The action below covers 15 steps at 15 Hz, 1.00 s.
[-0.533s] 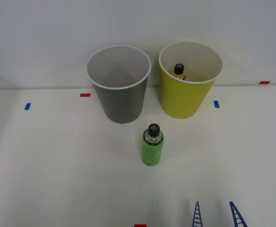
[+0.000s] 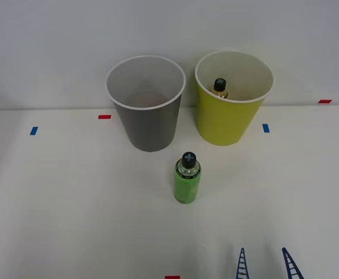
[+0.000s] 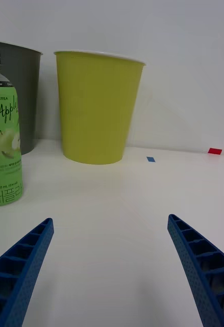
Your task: Put cans in the gray bin, plastic bottles in the light green bin
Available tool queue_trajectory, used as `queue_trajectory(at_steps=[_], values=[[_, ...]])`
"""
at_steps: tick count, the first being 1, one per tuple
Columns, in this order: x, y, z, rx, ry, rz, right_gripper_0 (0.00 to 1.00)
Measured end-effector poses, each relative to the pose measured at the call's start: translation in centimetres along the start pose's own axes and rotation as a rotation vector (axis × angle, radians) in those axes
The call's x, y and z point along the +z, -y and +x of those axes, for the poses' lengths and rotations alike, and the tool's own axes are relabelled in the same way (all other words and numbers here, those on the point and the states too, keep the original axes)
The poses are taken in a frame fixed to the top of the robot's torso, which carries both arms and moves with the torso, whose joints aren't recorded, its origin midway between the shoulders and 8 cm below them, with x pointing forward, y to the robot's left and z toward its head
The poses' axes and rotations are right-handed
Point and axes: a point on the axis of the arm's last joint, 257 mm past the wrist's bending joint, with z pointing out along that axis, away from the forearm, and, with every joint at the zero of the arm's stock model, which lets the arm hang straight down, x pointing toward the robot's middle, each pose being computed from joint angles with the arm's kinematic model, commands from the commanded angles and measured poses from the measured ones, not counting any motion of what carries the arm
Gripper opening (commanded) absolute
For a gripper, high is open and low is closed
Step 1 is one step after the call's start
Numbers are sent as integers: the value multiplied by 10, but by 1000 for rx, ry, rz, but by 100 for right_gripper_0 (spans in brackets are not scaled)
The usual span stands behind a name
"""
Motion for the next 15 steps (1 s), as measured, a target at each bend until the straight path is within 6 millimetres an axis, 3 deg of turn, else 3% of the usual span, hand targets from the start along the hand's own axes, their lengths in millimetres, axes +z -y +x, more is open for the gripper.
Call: queue_trajectory(at_steps=[15], values=[[0,0,0,0,0,0,77]])
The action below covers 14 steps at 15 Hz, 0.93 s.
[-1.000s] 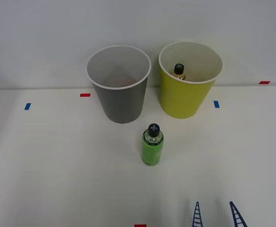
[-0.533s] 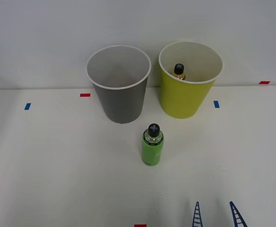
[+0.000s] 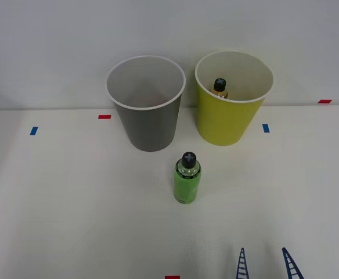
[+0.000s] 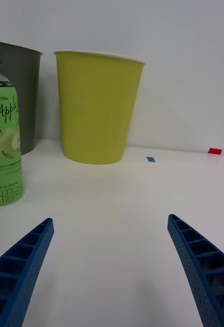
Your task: Put cans in the gray bin, plastic bottles in the light green bin
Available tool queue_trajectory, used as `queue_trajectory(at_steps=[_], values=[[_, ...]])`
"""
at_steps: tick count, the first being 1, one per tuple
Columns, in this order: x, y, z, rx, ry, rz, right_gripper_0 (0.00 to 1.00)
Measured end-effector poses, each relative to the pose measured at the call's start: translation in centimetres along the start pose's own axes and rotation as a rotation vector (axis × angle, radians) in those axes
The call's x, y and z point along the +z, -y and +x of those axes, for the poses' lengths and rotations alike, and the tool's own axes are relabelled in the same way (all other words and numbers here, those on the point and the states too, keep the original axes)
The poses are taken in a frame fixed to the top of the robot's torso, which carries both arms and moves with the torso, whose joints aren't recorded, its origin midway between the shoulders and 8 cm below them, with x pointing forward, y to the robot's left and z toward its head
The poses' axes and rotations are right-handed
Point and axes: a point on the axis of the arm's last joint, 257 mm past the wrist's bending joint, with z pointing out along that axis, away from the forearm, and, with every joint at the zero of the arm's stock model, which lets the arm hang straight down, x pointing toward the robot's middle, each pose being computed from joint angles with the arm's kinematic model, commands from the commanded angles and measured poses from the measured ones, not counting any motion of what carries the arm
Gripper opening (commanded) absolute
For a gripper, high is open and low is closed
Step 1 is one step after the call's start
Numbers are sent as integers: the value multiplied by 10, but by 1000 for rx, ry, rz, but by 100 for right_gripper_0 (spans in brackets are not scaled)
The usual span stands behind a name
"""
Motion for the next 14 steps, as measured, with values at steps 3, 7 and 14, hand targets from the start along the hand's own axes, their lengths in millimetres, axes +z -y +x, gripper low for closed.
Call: queue_trajectory(at_steps=[3,7,14], values=[[0,0,0,0,0,0,77],[-2,3,17,-31,-25,-44,77],[10,-18,10,13,25,-218,77]])
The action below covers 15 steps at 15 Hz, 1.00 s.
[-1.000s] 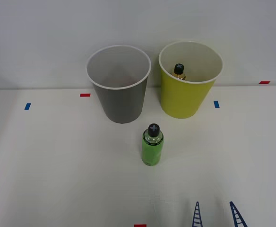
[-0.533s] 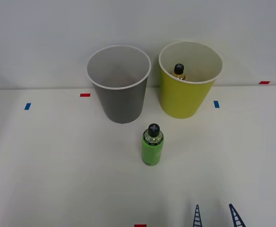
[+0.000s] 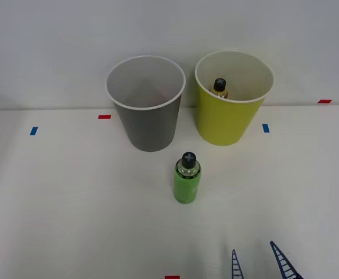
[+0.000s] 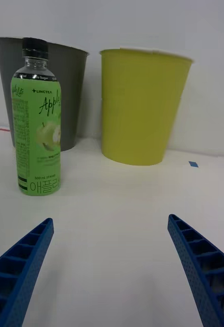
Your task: Put cans in the gray bin, plastic bottles in the light green bin
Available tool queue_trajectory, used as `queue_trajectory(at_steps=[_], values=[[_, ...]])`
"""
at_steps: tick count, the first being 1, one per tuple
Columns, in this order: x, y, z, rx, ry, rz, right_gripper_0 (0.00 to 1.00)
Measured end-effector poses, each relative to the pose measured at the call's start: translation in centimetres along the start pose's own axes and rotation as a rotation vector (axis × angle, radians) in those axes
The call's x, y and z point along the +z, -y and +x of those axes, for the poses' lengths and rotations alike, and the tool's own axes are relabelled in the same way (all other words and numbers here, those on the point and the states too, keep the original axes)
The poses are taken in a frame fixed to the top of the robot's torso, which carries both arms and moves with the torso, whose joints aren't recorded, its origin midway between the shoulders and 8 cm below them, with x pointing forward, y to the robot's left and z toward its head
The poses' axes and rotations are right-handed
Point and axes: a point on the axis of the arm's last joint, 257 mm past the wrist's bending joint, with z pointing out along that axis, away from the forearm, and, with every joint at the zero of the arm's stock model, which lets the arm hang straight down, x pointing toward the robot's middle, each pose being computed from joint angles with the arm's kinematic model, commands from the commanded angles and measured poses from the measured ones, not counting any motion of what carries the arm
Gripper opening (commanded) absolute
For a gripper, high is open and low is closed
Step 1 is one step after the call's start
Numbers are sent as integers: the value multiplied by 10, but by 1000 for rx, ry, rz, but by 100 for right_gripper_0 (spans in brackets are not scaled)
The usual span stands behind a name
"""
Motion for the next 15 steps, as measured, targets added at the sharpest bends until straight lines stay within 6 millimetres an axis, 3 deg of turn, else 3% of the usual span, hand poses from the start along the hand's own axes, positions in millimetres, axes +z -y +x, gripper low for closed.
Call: queue_trajectory(at_steps=[8,10,15], values=[[20,9,-4,57,38,-120,77],[27,5,-12,110,70,-133,86],[56,-12,-43,159,180,-202,87]])
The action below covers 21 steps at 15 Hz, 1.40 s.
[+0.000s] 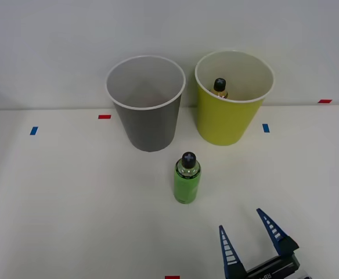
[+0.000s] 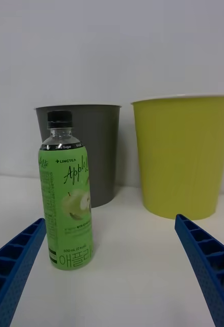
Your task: Put cans in the gray bin, plastic bottles in the light green bin
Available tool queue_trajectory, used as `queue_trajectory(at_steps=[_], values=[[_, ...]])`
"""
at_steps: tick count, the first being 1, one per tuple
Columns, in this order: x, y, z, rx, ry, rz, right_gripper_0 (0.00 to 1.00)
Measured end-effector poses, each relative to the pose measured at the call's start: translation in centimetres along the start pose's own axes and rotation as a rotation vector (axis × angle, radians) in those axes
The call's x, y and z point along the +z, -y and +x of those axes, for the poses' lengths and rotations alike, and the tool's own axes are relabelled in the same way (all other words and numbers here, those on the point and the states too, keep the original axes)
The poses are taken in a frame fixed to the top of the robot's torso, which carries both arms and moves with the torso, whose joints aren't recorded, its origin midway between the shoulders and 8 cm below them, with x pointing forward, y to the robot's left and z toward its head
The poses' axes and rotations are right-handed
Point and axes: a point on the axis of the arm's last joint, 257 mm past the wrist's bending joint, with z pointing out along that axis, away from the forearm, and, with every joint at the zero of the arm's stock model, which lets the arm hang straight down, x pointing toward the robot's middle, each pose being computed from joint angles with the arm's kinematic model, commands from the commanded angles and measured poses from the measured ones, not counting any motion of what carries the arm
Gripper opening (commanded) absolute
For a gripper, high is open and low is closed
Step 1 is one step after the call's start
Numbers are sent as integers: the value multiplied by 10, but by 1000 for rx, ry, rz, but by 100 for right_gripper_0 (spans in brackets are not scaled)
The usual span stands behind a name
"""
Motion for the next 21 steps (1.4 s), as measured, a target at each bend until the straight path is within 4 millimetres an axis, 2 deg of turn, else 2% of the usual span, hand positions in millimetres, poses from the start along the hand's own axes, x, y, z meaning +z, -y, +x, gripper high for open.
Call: queue_trajectory(at_steps=[3,6,8,16,21], values=[[23,-13,-2,-20,24,-66,87],[44,-21,4,-38,7,-115,87],[58,-24,10,-56,-10,-142,100],[109,-43,19,-57,-45,-212,100],[124,-46,22,-48,-59,-218,100]])
